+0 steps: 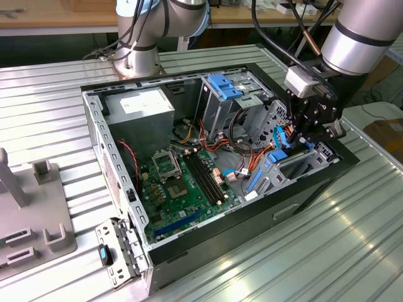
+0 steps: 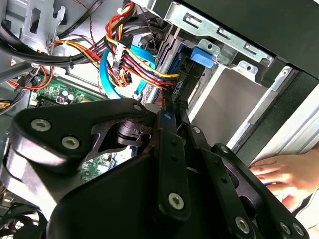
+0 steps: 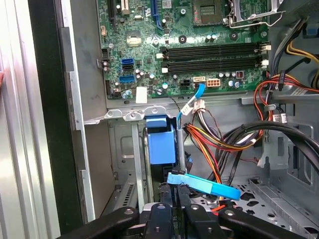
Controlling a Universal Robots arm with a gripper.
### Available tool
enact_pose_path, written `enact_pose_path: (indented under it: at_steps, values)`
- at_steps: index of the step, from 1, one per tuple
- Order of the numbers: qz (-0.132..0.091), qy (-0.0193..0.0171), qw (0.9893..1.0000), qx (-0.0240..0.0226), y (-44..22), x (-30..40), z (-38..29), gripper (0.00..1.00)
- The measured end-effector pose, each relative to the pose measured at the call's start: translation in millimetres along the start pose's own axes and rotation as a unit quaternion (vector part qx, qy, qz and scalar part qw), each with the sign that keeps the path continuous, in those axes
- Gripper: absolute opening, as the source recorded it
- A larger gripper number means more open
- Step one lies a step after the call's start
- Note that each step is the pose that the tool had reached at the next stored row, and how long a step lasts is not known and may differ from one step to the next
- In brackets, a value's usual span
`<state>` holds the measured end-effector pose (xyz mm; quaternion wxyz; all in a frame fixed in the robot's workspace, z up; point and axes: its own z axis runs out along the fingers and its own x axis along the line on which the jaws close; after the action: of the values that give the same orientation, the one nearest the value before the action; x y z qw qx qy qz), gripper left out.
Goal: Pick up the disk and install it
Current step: 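Insert the first disk wire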
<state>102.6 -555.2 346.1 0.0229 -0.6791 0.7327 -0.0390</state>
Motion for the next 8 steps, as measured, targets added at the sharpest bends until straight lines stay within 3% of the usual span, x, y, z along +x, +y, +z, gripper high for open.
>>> enact_pose_path:
  at_steps: [4, 8]
  values:
    - [0.003, 0.0002, 1.0, -0.0001, 0.0, 0.0, 0.0, 0.16]
    - [0.02, 0.0018, 0.9998, -0.0004, 0.0, 0.0, 0.0, 0.16]
